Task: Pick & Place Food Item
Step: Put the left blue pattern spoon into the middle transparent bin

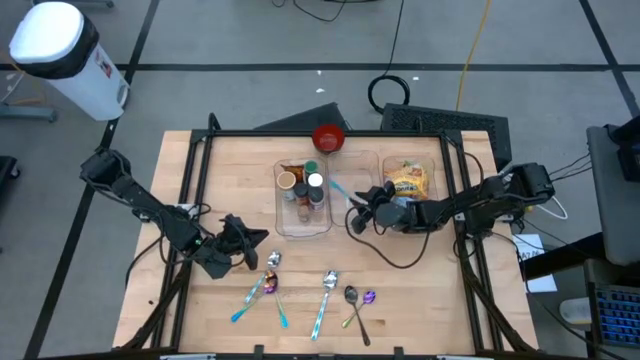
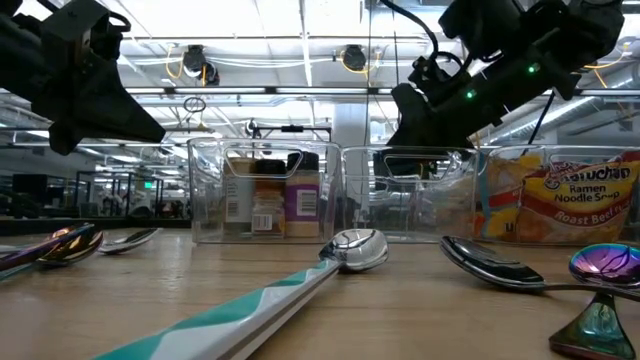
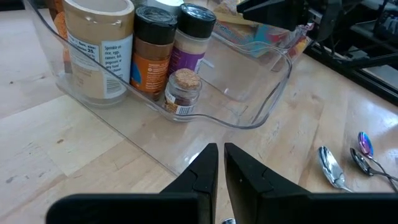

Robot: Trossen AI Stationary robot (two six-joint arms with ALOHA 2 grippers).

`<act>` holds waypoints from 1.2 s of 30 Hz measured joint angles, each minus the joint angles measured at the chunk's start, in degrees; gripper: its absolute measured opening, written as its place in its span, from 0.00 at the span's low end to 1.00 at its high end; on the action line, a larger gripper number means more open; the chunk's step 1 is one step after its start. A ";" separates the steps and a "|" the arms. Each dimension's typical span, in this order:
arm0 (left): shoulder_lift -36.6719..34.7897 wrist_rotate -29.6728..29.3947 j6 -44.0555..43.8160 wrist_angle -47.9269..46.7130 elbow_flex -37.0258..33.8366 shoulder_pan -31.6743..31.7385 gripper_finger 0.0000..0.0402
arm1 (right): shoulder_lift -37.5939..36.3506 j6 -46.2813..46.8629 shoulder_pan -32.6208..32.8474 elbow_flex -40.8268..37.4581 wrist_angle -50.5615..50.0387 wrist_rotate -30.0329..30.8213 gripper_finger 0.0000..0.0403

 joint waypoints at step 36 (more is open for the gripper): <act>0.00 24.52 17.65 -0.82 14.08 -0.63 0.42 | -26.13 -18.87 33.80 -0.02 -0.33 -25.41 0.40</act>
